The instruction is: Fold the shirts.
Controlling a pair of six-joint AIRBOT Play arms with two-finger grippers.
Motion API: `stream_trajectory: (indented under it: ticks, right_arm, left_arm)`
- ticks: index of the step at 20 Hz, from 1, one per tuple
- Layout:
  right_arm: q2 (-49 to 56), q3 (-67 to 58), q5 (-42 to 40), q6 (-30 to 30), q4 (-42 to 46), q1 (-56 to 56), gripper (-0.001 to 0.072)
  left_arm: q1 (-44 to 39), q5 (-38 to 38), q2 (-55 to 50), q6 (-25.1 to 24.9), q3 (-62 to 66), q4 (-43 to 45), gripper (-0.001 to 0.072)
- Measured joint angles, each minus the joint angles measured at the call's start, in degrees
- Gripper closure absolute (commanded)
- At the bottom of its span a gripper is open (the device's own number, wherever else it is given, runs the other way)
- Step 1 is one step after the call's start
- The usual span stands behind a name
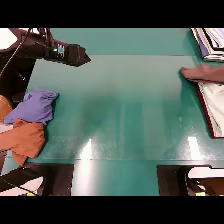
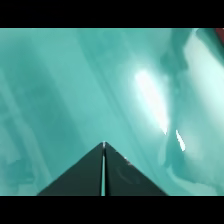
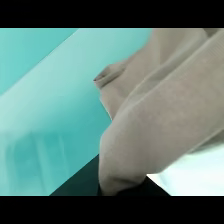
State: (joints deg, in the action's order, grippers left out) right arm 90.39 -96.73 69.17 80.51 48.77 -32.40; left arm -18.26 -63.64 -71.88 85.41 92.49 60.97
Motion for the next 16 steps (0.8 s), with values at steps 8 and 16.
stream_trajectory:
  ticks: [8,16]
  right_arm:
    - [-6.6,0.0,-6.6,0.0,-3.4,-6.5,0.0696]
    - [-14.2,2.6,1.1,1.4,1.1,-11.3,0.0696]
  left_arm:
    - [-1.0,2.7,0.0,0.1,0.0,0.0,0.0678]
    - [-1.0,2.3,0.0,-0.2,0.0,0.3,0.0678]
